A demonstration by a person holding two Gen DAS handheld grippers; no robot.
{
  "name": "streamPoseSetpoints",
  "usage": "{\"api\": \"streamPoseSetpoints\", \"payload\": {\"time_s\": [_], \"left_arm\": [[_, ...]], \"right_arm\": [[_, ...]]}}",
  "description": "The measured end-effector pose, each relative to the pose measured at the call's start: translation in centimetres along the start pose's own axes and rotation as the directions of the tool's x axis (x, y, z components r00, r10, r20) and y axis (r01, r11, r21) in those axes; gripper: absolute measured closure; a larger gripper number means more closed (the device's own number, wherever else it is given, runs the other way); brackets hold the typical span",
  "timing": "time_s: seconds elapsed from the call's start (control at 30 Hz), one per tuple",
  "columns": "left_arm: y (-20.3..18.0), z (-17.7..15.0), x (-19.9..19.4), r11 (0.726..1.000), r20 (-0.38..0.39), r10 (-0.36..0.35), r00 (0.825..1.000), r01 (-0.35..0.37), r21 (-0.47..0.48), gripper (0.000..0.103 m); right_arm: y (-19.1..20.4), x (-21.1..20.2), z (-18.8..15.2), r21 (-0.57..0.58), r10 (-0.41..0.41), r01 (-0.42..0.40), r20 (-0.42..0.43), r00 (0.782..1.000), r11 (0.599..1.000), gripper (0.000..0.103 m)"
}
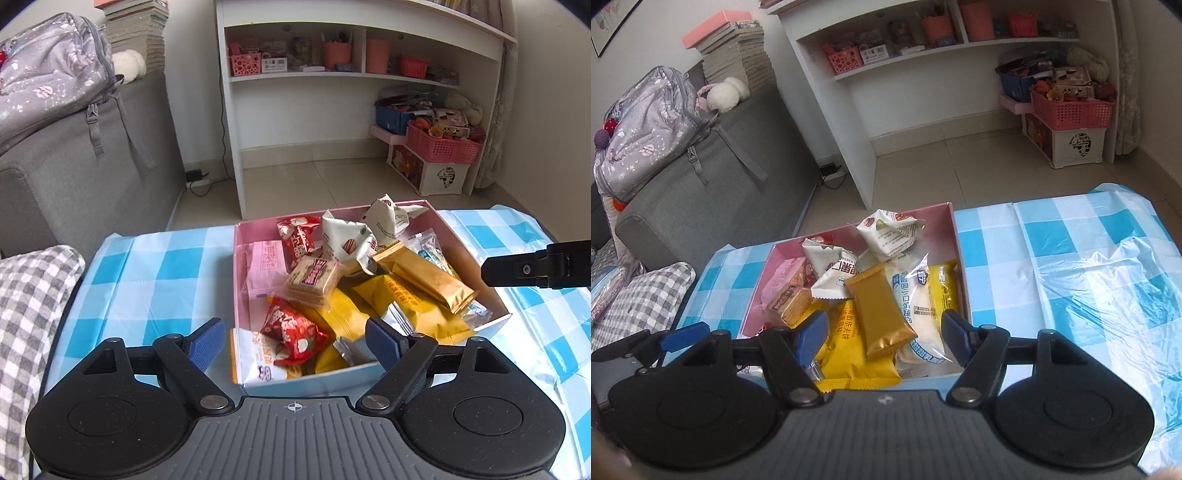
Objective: Organize snacks
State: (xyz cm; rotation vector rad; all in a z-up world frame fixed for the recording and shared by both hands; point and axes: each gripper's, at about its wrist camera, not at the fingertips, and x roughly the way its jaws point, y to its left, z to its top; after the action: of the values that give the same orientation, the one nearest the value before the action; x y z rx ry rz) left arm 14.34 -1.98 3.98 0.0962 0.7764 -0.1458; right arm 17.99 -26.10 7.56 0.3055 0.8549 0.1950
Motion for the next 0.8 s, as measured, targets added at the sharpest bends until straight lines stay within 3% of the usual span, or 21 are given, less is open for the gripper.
{"api": "streamPoseSetpoints", "payload": {"time_s": [0.5, 0.8], "left_arm": [[-1.2, -6.6, -7.7, 0.992, -0.104, 0.061, 0.993, -0.072, -0.102, 0.004], [-2.4, -9.5, -9.2, 0.991, -0.110, 0.093, 0.990, -0.103, -0.088, 0.003]], "right_arm": [[1.7, -5.5, -6.0, -0.105, -0.097, 0.093, -0.028, 0.995, 0.990, 0.001], [2.4, -4.9, -9.3, -0.140, -0.159, 0.152, -0.039, 0.986, 0.978, 0.000]]}}
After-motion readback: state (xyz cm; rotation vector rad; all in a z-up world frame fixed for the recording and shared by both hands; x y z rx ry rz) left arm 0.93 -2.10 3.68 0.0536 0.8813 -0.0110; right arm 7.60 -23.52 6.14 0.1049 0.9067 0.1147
